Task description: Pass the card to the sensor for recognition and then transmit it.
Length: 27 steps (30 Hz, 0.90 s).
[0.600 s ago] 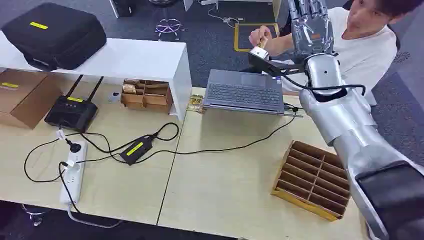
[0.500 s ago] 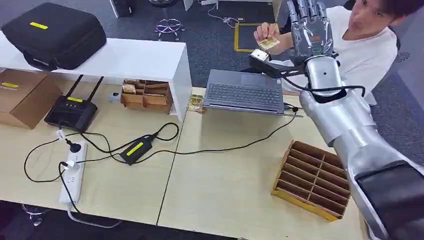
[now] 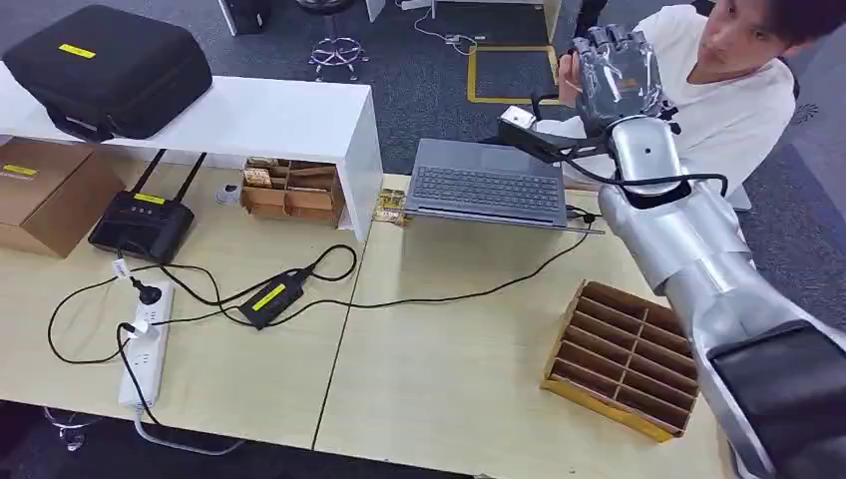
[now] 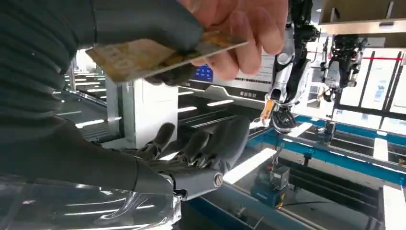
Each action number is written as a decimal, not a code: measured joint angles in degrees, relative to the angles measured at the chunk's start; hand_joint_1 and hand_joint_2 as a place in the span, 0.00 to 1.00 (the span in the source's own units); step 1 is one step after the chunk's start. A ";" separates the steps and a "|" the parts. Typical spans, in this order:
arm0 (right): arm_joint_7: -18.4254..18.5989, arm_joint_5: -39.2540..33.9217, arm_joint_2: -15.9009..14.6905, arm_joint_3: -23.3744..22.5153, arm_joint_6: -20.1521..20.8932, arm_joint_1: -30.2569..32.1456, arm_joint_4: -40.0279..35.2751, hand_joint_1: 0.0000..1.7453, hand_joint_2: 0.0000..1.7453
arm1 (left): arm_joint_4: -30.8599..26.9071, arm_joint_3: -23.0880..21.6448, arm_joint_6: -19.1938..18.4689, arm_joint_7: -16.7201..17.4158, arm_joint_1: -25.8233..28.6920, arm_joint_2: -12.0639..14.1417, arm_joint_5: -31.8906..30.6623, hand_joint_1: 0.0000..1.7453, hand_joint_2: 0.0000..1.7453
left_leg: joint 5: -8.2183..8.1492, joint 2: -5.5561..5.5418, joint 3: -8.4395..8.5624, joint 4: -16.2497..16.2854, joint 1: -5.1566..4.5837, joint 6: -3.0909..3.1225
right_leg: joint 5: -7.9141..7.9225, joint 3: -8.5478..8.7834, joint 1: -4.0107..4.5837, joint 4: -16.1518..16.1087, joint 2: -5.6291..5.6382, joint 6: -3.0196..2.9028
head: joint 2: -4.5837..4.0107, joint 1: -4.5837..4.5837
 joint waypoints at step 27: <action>-11.47 -16.84 -14.53 -12.88 -5.11 21.14 -27.61 1.00 1.00 | 0.02 -0.77 2.95 -2.18 2.25 0.17 4.52 0.00 1.00 | -0.09 -0.32 -0.10 0.05 0.00 0.12 | -0.02 0.07 0.00 -0.20 -0.31 0.02 | 0.00 0.00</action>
